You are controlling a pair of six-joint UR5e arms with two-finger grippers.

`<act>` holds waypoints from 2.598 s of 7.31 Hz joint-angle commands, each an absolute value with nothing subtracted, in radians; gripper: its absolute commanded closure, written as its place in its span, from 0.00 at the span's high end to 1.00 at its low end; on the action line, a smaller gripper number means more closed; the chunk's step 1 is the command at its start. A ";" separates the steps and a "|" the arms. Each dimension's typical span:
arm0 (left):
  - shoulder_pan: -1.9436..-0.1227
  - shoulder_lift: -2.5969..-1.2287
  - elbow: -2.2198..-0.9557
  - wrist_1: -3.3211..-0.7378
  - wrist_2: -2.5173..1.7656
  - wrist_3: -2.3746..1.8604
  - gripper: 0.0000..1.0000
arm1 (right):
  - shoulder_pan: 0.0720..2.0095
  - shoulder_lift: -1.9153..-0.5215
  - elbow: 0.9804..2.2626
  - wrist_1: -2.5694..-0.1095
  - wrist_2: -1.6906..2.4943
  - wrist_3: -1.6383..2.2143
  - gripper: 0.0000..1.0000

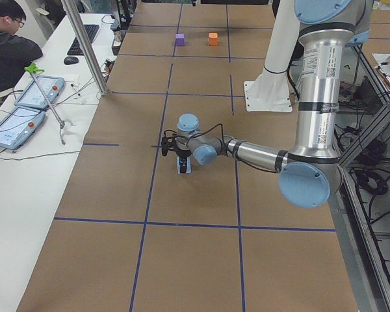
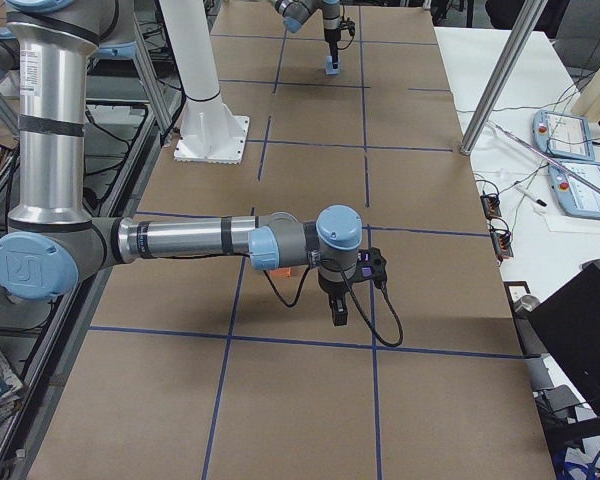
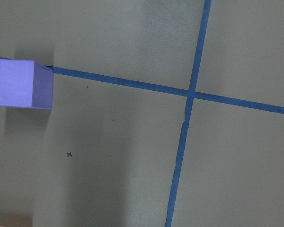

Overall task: Place blue block between orange and purple blocks
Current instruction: 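Lower the left gripper onto the light blue cube and grasp it, then carry the light blue cube with the left gripper toward the table center, then release the light blue cube at center and withdraw the left gripper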

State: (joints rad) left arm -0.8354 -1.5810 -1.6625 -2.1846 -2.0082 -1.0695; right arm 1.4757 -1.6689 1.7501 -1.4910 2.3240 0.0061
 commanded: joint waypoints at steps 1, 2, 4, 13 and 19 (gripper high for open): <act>-0.822 -1.580 -1.654 -2.184 -1.985 -1.066 0.68 | 1.476 -1.669 1.750 -1.491 2.324 0.006 1.00; -0.822 -1.583 -1.655 -2.184 -1.985 -1.062 0.26 | 1.476 -1.669 1.752 -1.488 2.324 0.006 1.00; -0.834 -1.627 -1.681 -2.184 -1.991 -1.062 0.12 | 1.476 -1.672 1.753 -1.488 2.324 0.006 1.00; -0.489 -2.471 -1.340 -1.703 -1.732 -1.265 0.16 | 1.476 -1.674 1.746 -1.488 2.324 0.006 1.00; -0.553 -2.435 -1.446 -1.639 -1.822 -1.255 1.00 | 1.476 -1.672 1.747 -1.486 2.324 0.008 1.00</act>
State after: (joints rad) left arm -0.4939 -2.4622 -1.3820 -1.6783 -1.7572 -1.2600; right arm 1.4757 -1.6733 1.7456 -1.4877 2.3240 0.0071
